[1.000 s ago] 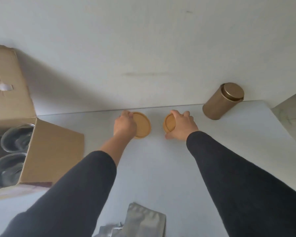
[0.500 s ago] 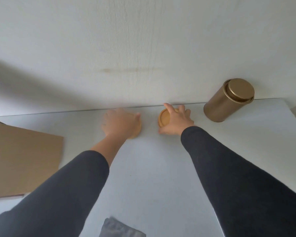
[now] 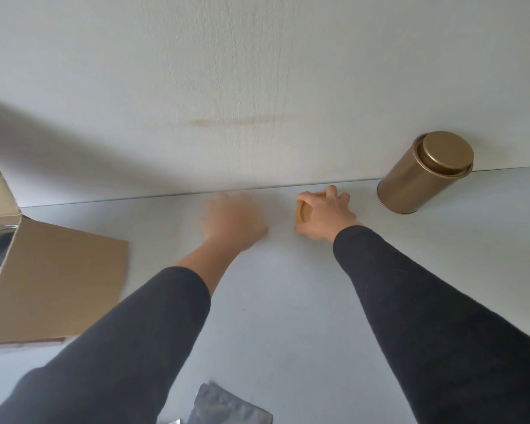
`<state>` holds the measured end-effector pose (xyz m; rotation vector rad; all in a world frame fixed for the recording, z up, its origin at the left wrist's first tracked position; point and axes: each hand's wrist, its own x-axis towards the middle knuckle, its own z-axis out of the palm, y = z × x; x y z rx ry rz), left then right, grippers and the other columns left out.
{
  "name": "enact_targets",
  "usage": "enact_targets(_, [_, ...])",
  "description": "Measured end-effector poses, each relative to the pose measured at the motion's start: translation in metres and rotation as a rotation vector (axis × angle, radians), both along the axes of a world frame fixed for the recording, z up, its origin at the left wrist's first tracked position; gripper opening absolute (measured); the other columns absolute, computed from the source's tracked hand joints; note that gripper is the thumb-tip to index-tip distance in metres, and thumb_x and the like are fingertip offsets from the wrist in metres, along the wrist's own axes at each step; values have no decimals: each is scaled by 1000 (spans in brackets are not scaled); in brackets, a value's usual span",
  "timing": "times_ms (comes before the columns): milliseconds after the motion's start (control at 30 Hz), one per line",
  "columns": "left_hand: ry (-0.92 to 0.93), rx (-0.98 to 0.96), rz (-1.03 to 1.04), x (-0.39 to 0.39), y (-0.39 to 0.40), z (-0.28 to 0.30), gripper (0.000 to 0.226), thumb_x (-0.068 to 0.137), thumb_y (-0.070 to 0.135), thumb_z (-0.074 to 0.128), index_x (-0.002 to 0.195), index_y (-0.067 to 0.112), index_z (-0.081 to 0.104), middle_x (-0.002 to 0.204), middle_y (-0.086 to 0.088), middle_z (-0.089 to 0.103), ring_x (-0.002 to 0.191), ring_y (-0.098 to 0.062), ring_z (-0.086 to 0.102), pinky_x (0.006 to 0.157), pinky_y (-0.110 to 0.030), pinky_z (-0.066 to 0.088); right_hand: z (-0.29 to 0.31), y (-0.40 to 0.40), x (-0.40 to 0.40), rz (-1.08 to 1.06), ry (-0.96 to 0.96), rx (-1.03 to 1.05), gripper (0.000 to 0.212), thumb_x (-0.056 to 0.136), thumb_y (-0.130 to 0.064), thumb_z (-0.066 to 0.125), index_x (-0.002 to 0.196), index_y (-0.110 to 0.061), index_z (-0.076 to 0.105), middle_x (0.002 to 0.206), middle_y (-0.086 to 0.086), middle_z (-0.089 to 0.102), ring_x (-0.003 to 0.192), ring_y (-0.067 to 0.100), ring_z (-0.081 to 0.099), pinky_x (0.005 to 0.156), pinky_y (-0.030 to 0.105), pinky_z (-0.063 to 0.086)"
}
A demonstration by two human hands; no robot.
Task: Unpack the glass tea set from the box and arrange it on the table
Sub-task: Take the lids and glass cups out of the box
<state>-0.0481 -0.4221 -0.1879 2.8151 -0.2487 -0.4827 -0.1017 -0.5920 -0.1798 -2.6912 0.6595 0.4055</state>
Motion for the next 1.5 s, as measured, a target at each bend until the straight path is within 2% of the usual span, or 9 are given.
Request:
enact_targets(100, [27,-6,-15,2,-3,3,64,72,51,64,130,41,38,136,-1,29,129,-27,25,95,-43,34,2,0,-2,-6,3,8,51,75,-45,64,123,-46,45,134,5,29,123,32,28,93,45,43])
enact_targets(233, [89,-2,-29,2,0,17,85,70,62,65,142,40,24,150,-2,12,140,-27,10,102,-47,32,15,7,-7,16,0,-26,83,73,-63,64,142,-46,22,153,6,6,141,33,7,106,57,25])
enact_targets(500, [-81,-68,-66,1,73,65,70,86,60,49,146,32,24,154,-4,11,143,-23,6,109,-45,26,75,74,-7,-5,-283,8,67,85,-46,59,143,-32,29,150,10,20,140,29,17,109,47,24])
enact_targets(767, [-250,-91,-65,-8,227,119,59,91,51,47,143,28,32,152,-4,20,142,-23,14,110,-44,26,124,228,-5,68,-426,42,56,84,-39,57,137,-27,41,141,7,32,134,26,26,106,41,26])
enact_targets(933, [-255,-37,0,-17,351,122,52,95,43,43,142,23,35,153,-4,25,143,-24,16,110,-51,27,124,342,-14,172,-395,35,53,85,-45,55,131,-21,48,129,6,45,127,27,34,100,40,34])
enact_targets(1067, [-120,23,0,-22,422,110,54,100,34,36,150,23,19,160,-1,4,148,-25,-5,117,-54,13,114,410,-20,261,-361,-57,54,81,-53,56,121,-18,55,123,4,50,122,25,36,93,41,37])
enact_targets(1167, [-70,85,-70,-27,444,99,63,101,32,35,152,23,0,160,-4,-10,147,-29,-13,119,-52,10,108,437,-20,283,-308,-185,60,73,-61,58,114,-17,60,125,2,50,124,25,33,89,41,36])
enact_targets(1267, [-106,158,-141,-31,450,91,70,101,35,34,151,19,-11,159,-6,-17,146,-30,-17,118,-49,9,106,449,-15,243,-171,-249,74,69,-69,59,119,-16,58,140,6,41,137,32,20,101,51,29])
enact_targets(1500, [-138,199,-161,-31,454,85,68,102,34,29,150,19,-17,157,-6,-23,145,-30,-21,118,-47,6,122,454,16,443,15,-316,81,65,-54,73,135,-29,40,149,13,22,142,37,2,107,59,20])
